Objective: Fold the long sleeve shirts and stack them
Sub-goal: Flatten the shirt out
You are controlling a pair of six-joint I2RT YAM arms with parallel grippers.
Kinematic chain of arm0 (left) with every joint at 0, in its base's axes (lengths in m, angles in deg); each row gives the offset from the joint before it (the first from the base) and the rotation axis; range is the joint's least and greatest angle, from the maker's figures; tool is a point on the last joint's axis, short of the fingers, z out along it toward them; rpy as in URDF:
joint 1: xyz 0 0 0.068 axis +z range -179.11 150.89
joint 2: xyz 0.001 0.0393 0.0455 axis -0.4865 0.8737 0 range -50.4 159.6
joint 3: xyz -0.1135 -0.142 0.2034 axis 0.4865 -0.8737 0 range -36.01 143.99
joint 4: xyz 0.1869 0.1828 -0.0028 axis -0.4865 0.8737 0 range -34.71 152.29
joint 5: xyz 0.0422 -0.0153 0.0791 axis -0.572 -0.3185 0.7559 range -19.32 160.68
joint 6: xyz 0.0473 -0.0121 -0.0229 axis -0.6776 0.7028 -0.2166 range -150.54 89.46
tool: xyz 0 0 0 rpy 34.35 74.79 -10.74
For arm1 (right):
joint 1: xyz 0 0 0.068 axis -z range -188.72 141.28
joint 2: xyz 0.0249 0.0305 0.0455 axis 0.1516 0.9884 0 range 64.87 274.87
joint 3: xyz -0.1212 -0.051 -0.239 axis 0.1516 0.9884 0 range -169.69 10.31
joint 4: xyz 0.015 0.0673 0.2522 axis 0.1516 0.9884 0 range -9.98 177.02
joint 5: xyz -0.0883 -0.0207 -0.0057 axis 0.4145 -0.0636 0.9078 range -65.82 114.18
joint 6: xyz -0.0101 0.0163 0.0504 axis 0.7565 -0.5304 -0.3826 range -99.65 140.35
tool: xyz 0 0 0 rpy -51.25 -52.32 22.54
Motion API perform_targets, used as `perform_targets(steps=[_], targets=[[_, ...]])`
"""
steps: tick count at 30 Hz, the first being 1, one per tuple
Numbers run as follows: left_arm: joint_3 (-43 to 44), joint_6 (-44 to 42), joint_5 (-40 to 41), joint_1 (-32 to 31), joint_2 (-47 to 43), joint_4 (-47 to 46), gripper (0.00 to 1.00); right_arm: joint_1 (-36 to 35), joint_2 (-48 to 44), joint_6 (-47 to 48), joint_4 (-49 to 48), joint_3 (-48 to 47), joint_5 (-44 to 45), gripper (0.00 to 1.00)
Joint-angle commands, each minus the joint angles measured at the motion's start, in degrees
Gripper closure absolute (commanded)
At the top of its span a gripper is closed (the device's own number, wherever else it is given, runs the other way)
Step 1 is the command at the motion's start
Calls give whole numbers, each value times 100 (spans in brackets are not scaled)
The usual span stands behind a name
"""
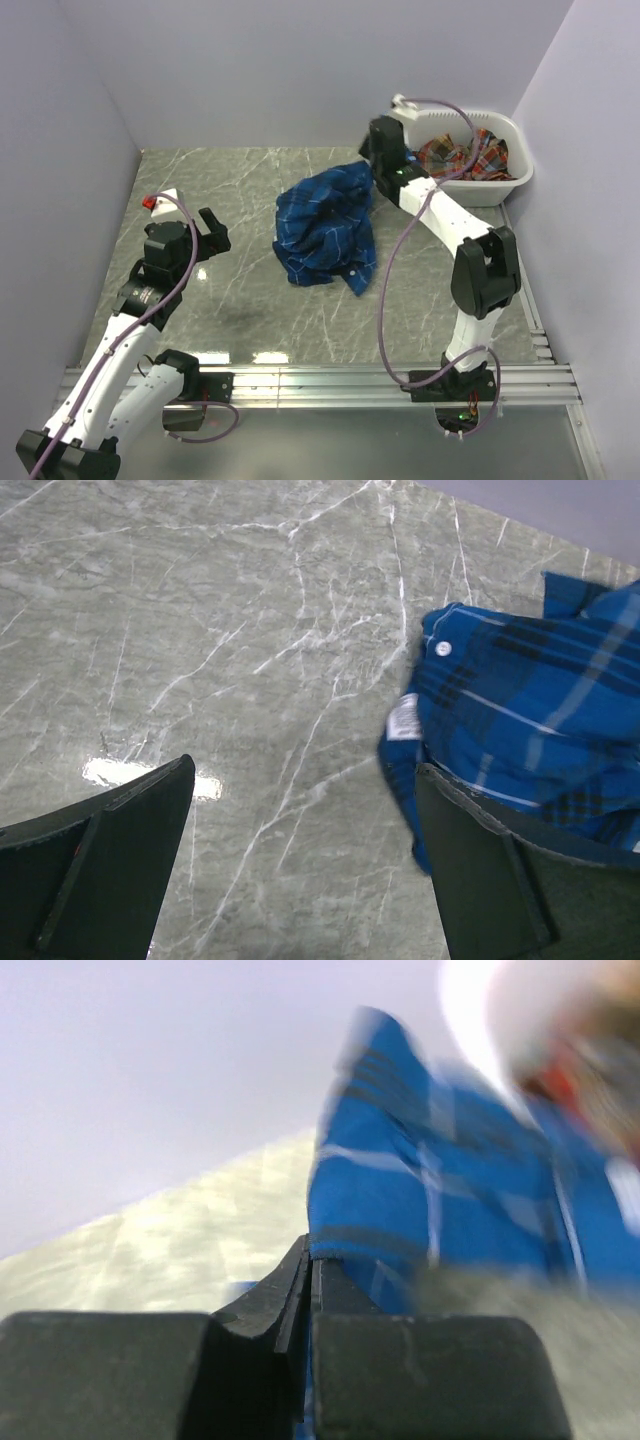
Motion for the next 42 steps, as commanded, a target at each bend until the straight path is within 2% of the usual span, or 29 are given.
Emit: perform_targets(steps=[1,6,9,10,12,13,14,16,20,25,30,35,40,42], targets=[[-31,-80,-113,16,-97,-227,3,-544,-281,1202,-156,-1346,-684,100],[-57,-115,-315,16,-89,-280,2,-896,650,1739,1390,-3282,-1671,100],[-92,-176,-648,16,-62,-376,2,-1010,1354,2081,2374,-4451,-2005,80],[-101,-194,-728,16,-45,-394,2,-1028,1625,2178,2612,-4880,-1980,64],[-101,-185,-1009,25,8,-446,2,-1046,1689,2153,2965,-4912,-1577,49],[-101,-185,-1088,17,69,-464,2,-1037,1515,2083,2931,-4511,-1393,39],[-84,-168,-1150,16,113,-482,2,-1028,1357,2056,2757,-4211,-1025,36],[-31,-10,-1299,16,280,-403,2,-924,777,1890,2449,-3282,-908,29],[214,551,-1572,16,579,-183,2,-712,-32,1599,2360,-2136,-1109,26],[277,913,-1467,25,851,-236,2,-677,-780,1748,2210,-661,-2248,25],[514,756,-1221,43,1141,-69,1,-729,-1061,1660,1920,378,-3585,26],[602,580,-1377,533,1344,-86,2,-1019,-1044,1695,1551,828,-4649,26],[365,536,-1432,895,1362,-323,2,-1528,-737,2020,1498,899,-4485,26],[303,527,-1379,965,1336,-341,2,-1651,-561,2213,1550,864,-4406,36]])
